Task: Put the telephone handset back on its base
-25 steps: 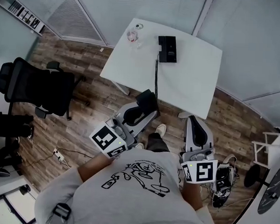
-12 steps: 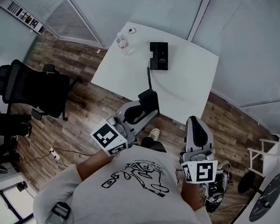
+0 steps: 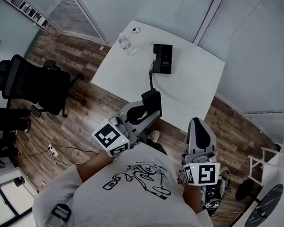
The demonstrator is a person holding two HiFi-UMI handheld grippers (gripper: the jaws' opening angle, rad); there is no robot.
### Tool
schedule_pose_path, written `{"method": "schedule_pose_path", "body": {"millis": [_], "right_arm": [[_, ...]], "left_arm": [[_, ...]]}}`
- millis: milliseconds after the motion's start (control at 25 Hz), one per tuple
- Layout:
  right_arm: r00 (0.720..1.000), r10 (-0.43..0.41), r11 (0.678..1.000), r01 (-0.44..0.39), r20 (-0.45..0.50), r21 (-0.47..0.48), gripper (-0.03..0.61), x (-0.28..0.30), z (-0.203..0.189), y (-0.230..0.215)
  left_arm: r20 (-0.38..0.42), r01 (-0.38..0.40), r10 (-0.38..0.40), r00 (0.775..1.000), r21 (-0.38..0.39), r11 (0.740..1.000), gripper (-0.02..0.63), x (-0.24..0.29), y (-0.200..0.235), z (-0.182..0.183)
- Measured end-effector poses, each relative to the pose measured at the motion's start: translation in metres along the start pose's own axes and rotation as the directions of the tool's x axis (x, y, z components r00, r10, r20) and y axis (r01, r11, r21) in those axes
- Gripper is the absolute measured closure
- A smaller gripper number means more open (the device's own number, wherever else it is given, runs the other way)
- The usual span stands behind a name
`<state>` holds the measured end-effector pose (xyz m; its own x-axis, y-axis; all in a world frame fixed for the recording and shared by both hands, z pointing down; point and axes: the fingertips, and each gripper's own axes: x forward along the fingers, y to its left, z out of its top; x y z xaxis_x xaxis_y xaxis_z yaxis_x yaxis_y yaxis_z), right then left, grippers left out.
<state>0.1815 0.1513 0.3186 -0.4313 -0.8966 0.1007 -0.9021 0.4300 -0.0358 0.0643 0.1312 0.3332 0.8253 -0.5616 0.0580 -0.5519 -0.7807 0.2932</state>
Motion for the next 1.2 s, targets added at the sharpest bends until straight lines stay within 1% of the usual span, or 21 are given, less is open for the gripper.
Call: {"method": "schedule_pose_path", "body": {"millis": [160,360,800,960,1080,1200], "right_arm": [[1.0,0.003,1.0,-0.003,-0.002,-0.002,0.568,0.016,0.0,-0.005],[1.0,-0.008,1.0,0.008,0.006,-0.023,0.568,0.043,0.01,-0.018],[1.0,-0.016,0.997,0.018,0.023,-0.077,0.568,0.141,0.038,-0.03],[1.0,-0.024,0.996,0.025,0.01,-0.083,0.568,0.172,0.038,-0.028],[0.999,-0.042,0.994,0.042,0.006,-0.102,0.568,0.191,0.041,-0.029],[0.998,-0.061,0.993,0.061,0.0,-0.097,0.568,0.207,0.042,-0.031]], "left_arm": [[0.002,0.002,-0.002,1.0,-0.005,1.0,0.543,0.009,0.014,0.003],[0.021,0.014,-0.014,1.0,-0.005,1.0,0.543,0.024,0.038,0.017],[0.037,0.035,-0.035,0.999,-0.006,0.999,0.543,0.05,0.124,0.054],[0.031,0.053,-0.052,0.998,-0.026,0.998,0.543,0.057,0.154,0.06],[0.019,0.066,-0.065,0.998,-0.033,0.997,0.543,0.062,0.175,0.062],[0.008,0.086,-0.085,0.996,-0.047,0.995,0.543,0.067,0.193,0.062]]}}
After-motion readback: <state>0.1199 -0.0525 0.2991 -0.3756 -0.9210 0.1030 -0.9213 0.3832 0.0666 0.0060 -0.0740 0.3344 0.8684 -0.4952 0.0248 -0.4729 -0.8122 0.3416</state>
